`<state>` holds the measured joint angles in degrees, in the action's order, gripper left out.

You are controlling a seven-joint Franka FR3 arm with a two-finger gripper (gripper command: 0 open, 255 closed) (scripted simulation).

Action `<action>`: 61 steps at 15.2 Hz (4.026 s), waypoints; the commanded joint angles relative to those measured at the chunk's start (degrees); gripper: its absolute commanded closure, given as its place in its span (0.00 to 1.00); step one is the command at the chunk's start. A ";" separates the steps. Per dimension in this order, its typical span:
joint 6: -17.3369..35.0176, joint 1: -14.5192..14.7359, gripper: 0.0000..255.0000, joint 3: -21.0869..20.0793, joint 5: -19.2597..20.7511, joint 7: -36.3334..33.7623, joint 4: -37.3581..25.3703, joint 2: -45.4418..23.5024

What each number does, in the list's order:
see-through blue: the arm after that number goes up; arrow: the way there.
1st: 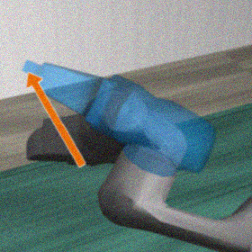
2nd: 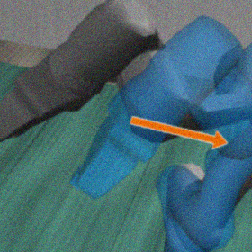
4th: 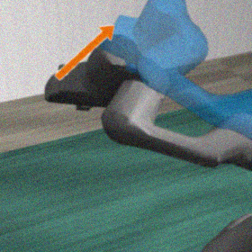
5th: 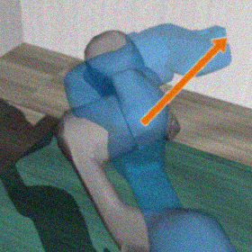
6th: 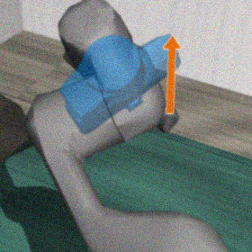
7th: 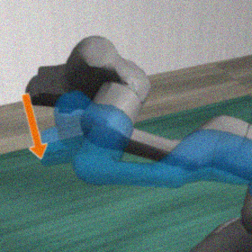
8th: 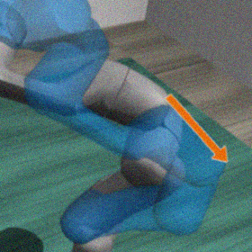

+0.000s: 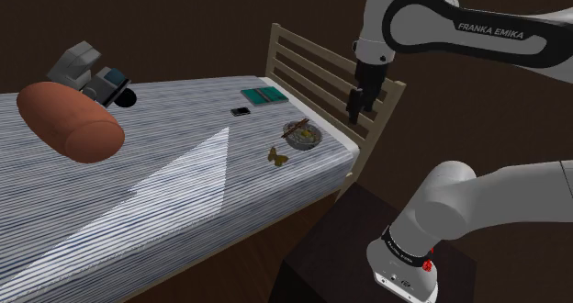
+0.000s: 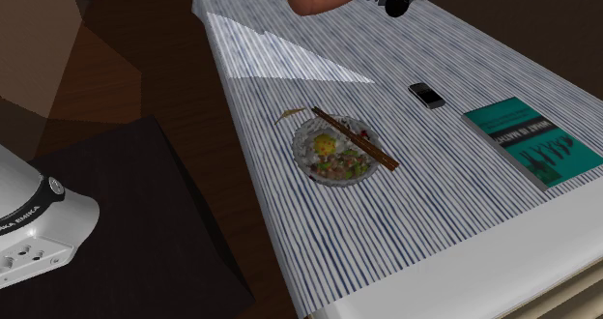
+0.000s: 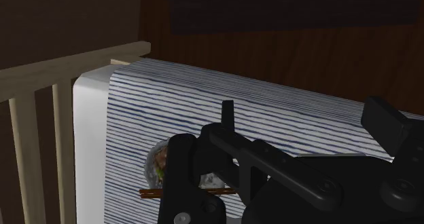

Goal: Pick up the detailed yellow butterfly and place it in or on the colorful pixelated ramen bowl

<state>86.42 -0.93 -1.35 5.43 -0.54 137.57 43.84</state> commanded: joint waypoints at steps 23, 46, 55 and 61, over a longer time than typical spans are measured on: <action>44.60 0.01 0.00 3.91 -4.60 1.09 1.40 -39.60; 60.99 -0.80 0.00 2.71 -10.89 5.02 -11.04 -67.02; 60.82 -0.63 1.00 2.65 -10.89 4.78 -11.36 -67.18; 59.75 -0.67 1.00 2.87 -10.76 4.88 -10.91 -65.65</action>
<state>146.76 -2.08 2.07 -5.24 4.45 126.02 -21.95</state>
